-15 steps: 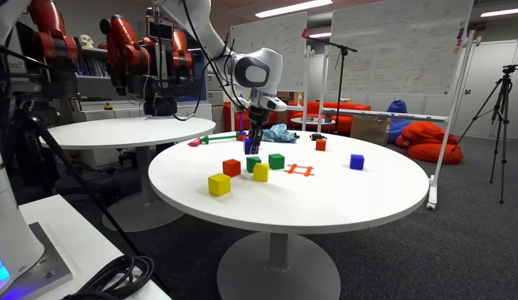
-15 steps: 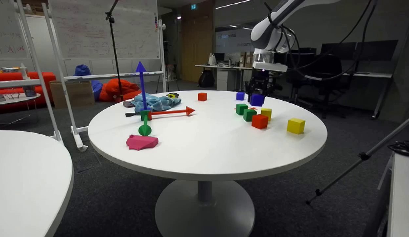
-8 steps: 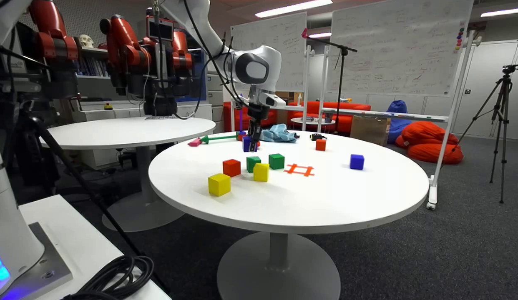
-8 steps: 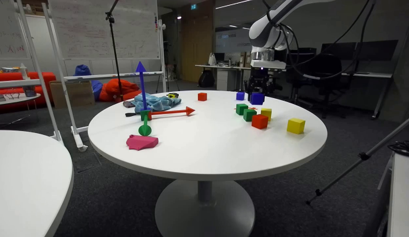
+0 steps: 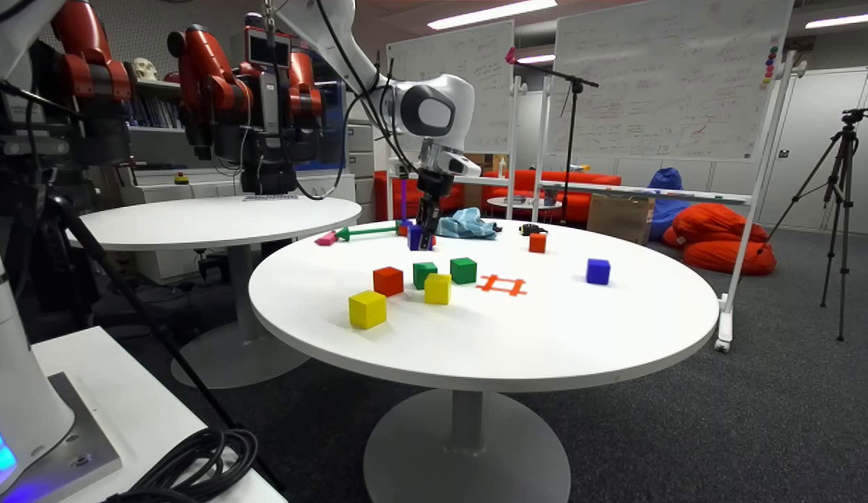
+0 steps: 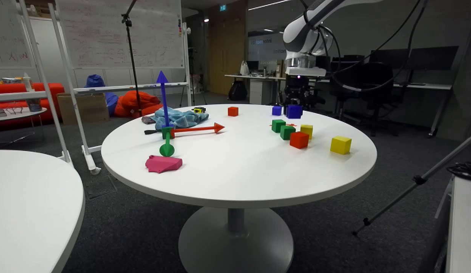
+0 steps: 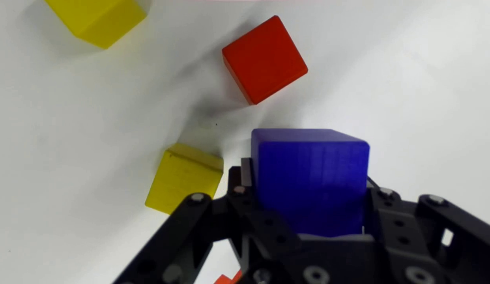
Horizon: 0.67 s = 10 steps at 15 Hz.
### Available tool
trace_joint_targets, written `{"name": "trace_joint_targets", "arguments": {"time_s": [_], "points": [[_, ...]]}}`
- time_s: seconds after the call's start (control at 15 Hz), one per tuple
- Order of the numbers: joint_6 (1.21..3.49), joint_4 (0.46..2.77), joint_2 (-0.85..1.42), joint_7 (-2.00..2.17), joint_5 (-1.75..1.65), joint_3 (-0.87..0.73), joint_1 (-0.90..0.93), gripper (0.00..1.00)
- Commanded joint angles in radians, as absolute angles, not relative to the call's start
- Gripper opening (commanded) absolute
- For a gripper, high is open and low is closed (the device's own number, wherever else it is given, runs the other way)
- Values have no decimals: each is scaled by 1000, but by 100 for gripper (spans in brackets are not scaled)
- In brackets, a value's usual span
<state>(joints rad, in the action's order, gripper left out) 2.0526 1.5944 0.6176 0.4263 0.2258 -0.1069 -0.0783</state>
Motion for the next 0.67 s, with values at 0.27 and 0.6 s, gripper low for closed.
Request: {"name": "trace_joint_targets", "arguments": {"time_s": [0.27, 0.6], "points": [[1987, 1441, 724, 419, 213, -107, -83, 28], [1981, 1407, 757, 414, 220, -103, -88, 28]]}}
